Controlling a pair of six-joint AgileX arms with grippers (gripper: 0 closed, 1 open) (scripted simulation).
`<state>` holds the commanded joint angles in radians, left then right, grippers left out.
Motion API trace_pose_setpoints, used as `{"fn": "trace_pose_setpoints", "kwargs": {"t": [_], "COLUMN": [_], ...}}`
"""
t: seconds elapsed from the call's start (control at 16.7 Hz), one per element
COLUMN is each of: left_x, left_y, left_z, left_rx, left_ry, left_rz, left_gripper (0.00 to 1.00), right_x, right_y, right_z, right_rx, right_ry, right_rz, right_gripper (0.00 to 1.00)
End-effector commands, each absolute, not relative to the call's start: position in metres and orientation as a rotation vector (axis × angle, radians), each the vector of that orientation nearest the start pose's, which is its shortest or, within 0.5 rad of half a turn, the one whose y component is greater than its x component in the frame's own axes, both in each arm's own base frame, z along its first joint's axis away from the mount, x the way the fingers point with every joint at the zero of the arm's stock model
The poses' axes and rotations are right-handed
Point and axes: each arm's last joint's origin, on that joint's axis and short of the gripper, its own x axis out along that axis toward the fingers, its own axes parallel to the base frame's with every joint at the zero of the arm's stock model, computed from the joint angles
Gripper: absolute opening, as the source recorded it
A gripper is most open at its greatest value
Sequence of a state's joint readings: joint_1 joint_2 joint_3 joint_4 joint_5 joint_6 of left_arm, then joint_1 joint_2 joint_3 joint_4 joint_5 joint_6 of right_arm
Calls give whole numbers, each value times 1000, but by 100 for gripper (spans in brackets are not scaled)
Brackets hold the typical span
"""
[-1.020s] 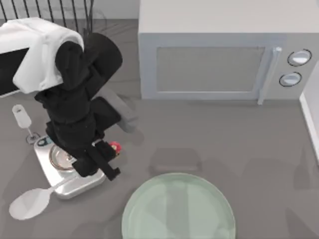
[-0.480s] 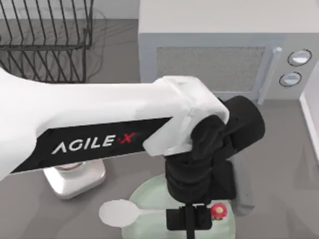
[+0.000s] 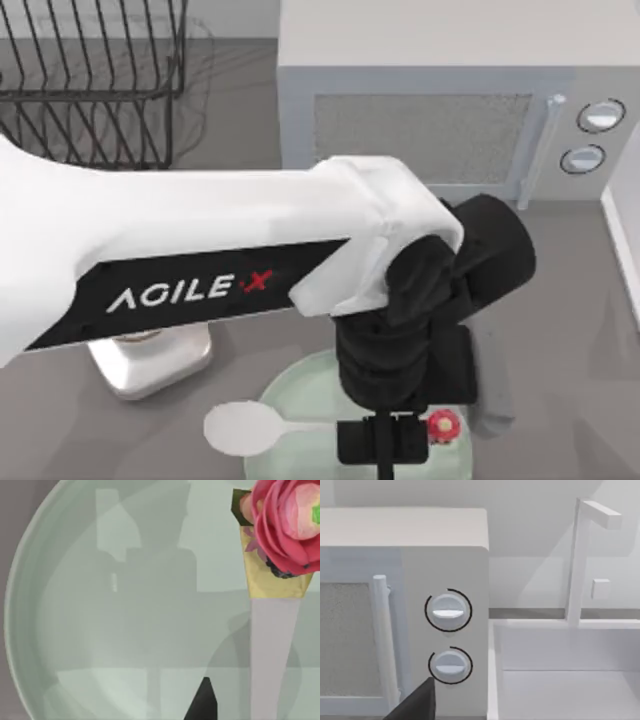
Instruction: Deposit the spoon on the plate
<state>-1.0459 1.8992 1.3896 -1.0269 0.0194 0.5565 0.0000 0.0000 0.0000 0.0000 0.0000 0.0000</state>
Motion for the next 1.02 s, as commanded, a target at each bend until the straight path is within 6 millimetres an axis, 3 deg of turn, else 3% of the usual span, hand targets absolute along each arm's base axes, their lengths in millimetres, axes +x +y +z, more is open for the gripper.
{"fn": "trace_pose_setpoints", "kwargs": {"t": [0.6, 1.02], "left_x": [159, 165], "left_y": [-325, -325], "left_z": [187, 185], "left_rx": [1201, 1182], "left_ry": [990, 956], "left_rz": [-1388, -1359], "left_gripper": [0, 0], "right_x": [106, 106], "right_y": [-1, -1], "right_z": [160, 160], "right_rx": [0, 0], "right_ry": [0, 0], "right_rz": [0, 0], "right_gripper": [100, 100]}}
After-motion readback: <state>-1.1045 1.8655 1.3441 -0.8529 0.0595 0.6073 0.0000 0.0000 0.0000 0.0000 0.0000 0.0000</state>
